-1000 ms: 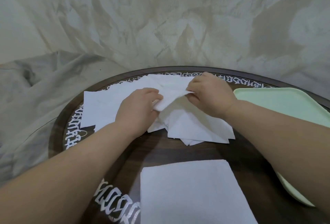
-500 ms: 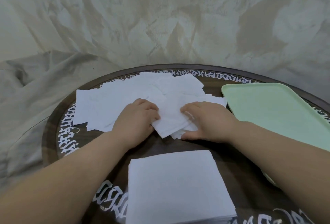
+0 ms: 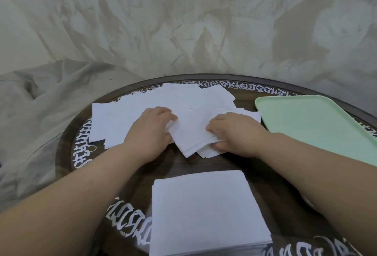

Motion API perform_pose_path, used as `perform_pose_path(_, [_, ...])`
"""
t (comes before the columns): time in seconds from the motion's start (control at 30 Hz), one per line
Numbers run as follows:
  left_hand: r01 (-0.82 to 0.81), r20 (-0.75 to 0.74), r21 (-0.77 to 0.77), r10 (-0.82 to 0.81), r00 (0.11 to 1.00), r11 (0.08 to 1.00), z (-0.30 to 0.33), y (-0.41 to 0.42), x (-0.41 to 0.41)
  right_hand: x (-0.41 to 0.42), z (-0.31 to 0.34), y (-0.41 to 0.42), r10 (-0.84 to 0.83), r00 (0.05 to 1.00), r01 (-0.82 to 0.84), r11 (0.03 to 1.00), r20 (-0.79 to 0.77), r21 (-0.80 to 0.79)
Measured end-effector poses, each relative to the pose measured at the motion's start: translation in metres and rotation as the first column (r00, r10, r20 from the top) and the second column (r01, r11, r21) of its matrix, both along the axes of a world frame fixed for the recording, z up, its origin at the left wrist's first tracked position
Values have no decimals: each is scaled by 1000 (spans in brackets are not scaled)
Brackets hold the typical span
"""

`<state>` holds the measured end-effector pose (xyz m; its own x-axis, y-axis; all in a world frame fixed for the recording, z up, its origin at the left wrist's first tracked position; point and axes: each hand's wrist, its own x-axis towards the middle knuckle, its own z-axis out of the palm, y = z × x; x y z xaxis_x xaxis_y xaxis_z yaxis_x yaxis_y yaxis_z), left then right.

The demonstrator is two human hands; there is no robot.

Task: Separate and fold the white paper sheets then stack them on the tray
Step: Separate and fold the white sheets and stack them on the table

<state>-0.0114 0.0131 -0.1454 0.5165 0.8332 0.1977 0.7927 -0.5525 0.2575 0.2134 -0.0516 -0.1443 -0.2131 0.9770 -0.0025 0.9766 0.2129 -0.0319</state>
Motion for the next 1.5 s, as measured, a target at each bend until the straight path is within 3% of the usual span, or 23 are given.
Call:
perform_pose_path(0.17, [-42, 83, -2, 42, 996, 999, 1, -13, -14, 0, 11, 0, -91, 995, 97, 985, -49, 146])
perform_pose_path(0.37, [-171, 285, 69, 145, 948, 983, 37, -25, -22, -5, 64, -2, -177, 957, 252, 901, -231, 352])
perform_pose_path(0.47, [-117, 428, -72, 136, 893, 991, 63, -41, -17, -14, 93, -13, -186, 947, 287, 858, -262, 425])
perform_pose_path(0.5, [-45, 499, -202, 143, 855, 978, 72, -49, -14, -21, 102, -19, -161, 945, 279, 850, -284, 448])
perform_pose_path(0.57, [214, 683, -471, 201, 702, 856, 94, -70, -6, -41, 119, -34, -57, 938, 225, 850, -342, 475])
perform_pose_path(0.63, [400, 780, -533, 250, 574, 745, 111, -90, 0, -67, 132, -54, 82, 903, 122, 892, -421, 434])
perform_pose_path(0.7, [417, 849, -496, 324, 417, 762, 126, -106, 1, -92, 141, -77, 166, 881, -3, 938, -444, 346])
perform_pose_path(0.8, [312, 840, -538, 530, 116, 783, 138, -123, -15, -111, 144, -109, 303, 880, -169, 919, -366, 355])
perform_pose_path(0.87, [322, 802, -570, 597, 18, 756, 140, -136, -31, -118, 144, -130, 317, 860, -175, 919, -401, 353])
perform_pose_path(0.93, [324, 788, -574, 615, -31, 752, 139, -152, -45, -124, 140, -147, 303, 781, -79, 916, -546, 394])
perform_pose_path(1.0, [331, 784, -553, 612, -101, 764, 136, -168, -55, -128, 134, -159, 244, 614, 162, 892, -750, 422])
perform_pose_path(1.07, [359, 767, -545, 624, -152, 758, 131, -182, -65, -129, 129, -165, 128, 392, 440, 843, -911, 308])
perform_pose_path(1.13, [436, 726, -538, 659, -194, 721, 122, -194, -72, -129, 120, -168, -16, 142, 576, 814, -990, 69])
perform_pose_path(1.2, [493, 682, -536, 696, -224, 685, 111, -202, -77, -131, 112, -168, -138, -211, 435, 873, -968, -219])
perform_pose_path(1.23, [505, 666, -537, 707, -237, 675, 106, -205, -79, -131, 106, -168, -200, -340, 309, 899, -919, -310])
perform_pose_path(1.27, [511, 655, -536, 713, -251, 672, 101, -208, -79, -132, 102, -169, -250, -394, 209, 913, -884, -351])
perform_pose_path(1.33, [517, 650, -526, 711, -268, 675, 92, -210, -79, -132, 93, -172, -267, -324, 145, 934, -908, -326])
perform_pose_path(1.4, [514, 651, -524, 708, -273, 679, 84, -207, -82, -128, 82, -171, -234, -202, 212, 938, -951, -275])
perform_pose_path(1.5, [503, 665, -525, 699, -261, 687, 75, -194, -86, -122, 72, -165, -203, -151, 306, 921, -967, -241])
